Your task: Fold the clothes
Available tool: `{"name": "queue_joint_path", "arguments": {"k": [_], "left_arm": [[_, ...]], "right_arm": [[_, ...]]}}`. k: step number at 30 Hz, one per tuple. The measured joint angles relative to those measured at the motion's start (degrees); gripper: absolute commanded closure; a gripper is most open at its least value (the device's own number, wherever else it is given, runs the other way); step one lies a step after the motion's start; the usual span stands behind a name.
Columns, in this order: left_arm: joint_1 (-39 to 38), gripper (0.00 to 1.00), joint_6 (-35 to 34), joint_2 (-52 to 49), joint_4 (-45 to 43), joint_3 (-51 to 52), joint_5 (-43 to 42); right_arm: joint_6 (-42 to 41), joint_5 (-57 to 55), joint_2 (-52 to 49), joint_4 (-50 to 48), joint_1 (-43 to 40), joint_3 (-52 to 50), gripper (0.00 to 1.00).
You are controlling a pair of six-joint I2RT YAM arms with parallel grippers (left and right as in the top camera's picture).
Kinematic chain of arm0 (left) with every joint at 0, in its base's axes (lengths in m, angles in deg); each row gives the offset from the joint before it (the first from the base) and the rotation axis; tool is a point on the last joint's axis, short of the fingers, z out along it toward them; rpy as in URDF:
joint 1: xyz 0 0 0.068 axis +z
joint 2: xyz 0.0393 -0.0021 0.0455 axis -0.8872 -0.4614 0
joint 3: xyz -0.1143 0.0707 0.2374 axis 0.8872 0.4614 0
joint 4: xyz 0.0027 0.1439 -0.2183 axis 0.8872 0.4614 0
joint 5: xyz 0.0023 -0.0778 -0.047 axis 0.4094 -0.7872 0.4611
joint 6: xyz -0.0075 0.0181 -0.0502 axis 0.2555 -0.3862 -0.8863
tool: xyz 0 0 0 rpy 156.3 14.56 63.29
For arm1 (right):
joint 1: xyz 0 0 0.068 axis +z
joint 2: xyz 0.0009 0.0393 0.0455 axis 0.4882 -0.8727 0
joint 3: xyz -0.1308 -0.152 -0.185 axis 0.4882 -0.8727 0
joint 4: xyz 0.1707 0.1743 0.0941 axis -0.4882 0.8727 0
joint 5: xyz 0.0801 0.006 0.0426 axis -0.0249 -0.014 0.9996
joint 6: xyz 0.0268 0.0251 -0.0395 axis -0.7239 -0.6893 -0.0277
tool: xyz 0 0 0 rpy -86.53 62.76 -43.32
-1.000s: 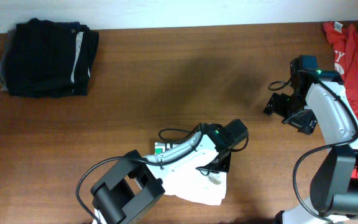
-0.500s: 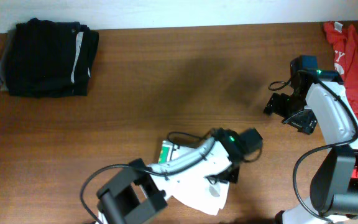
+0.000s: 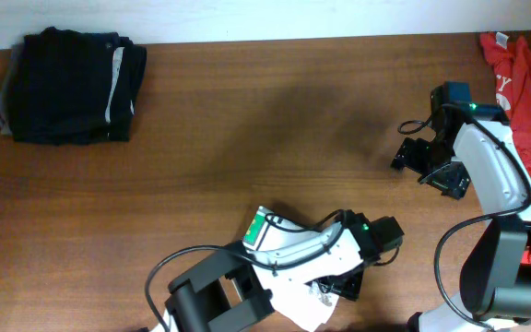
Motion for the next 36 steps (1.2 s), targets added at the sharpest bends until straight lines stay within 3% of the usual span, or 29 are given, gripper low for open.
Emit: {"name": "queue_joint_path", "arguments": {"k": [3,6,12,19,23,28,36], "left_arm": [[2.1,0.27,0.9,4.0,0.5,-0.9,-0.3],[4.9,0.01,2.4,11.3,0.8,-1.9,-0.1],[14.4,0.01,7.6,19.6,6.2,-2.9,3.1],[35.4,0.01,20.5,19.5,4.7,0.7,3.4],[47.1,0.01,32.7,19.5,-2.1,12.3,-8.4],[53.7,0.01,44.6,19.2,-11.3,26.6,-25.2],[51.7,0.02,49.0,19.3,-27.1,40.6,-40.5]], "right_arm": [[0.0,0.0,0.0,0.0,0.0,0.0,0.01],[0.0,0.0,0.0,0.0,0.0,0.0,0.02],[0.0,0.0,0.0,0.0,0.0,0.0,0.02],[0.0,0.0,0.0,0.0,0.0,0.0,0.02],[0.0,0.0,0.0,0.0,0.0,0.0,0.02],[0.0,0.0,0.0,0.0,0.0,0.0,0.01],[0.0,0.0,0.0,0.0,0.0,0.0,0.02]]}}
